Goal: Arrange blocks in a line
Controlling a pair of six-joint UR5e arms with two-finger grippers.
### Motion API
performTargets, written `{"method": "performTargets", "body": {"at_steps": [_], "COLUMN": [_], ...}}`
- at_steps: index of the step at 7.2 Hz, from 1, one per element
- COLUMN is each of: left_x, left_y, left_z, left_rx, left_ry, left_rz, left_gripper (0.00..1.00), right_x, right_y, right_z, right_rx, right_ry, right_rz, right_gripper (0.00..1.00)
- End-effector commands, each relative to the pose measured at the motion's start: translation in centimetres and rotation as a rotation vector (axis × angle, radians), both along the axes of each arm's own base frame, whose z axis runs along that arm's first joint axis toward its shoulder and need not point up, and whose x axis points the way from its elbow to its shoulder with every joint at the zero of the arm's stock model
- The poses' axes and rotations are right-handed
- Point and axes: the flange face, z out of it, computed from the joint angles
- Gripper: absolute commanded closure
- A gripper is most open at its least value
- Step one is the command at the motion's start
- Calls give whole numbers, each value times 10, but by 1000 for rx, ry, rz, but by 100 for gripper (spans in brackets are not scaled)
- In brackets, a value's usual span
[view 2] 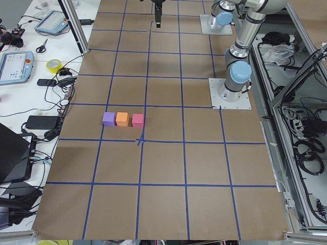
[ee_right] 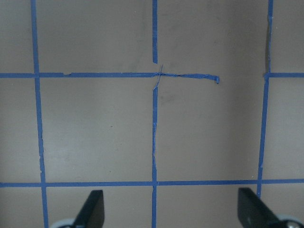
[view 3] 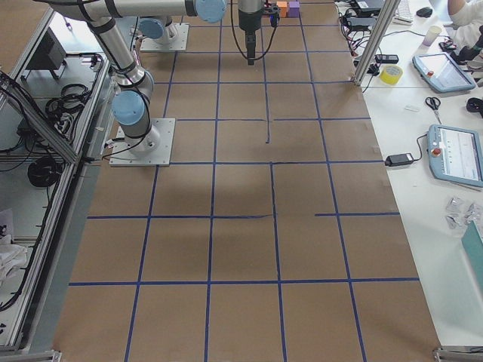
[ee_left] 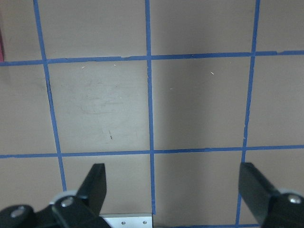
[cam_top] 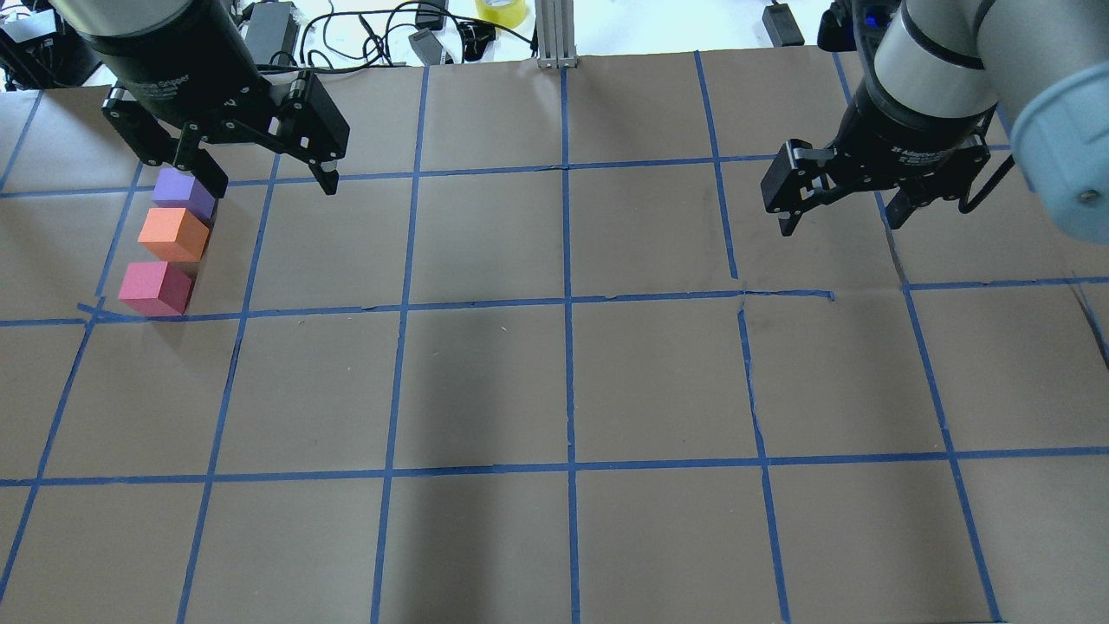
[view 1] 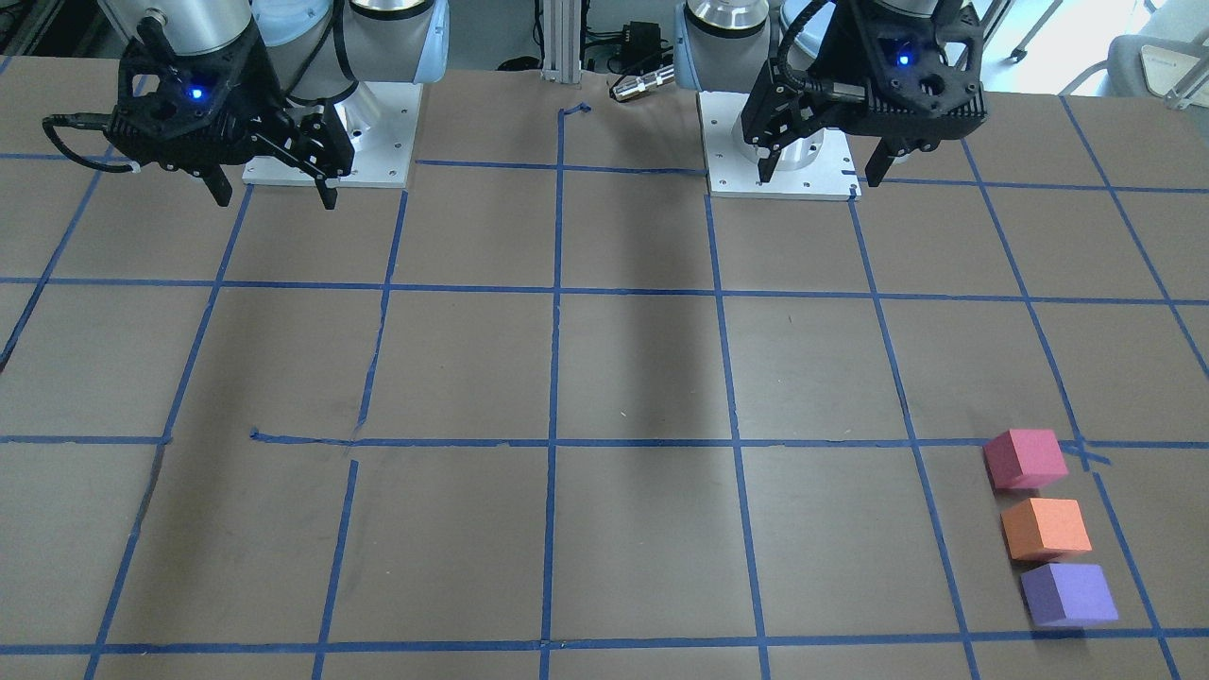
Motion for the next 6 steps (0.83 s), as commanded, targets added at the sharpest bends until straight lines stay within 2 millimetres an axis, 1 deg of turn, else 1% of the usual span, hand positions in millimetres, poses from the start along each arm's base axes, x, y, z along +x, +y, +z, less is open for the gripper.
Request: {"method": "performTargets", "body": {"at_steps": [1, 3, 5, 6], "left_x": [0, 1, 1, 1], "left_y": [1, 8, 8, 8], "left_z": [-3, 4, 3, 0], "left_rx": [6, -8, -6, 1], "left_ry": [-3, -10, -7, -5], "left_rz": [0, -3, -3, -3], "left_gripper": [0, 0, 0, 0], "right_x": [0, -1, 0, 0], "right_y": [1, 1, 1, 2], "right_z": [1, 1, 1, 0], "right_rx": [2, 2, 4, 5], "right_ry": [-1, 2, 2, 1], "right_rz": [20, 49, 45, 37], "right_gripper": [0, 0, 0, 0]}}
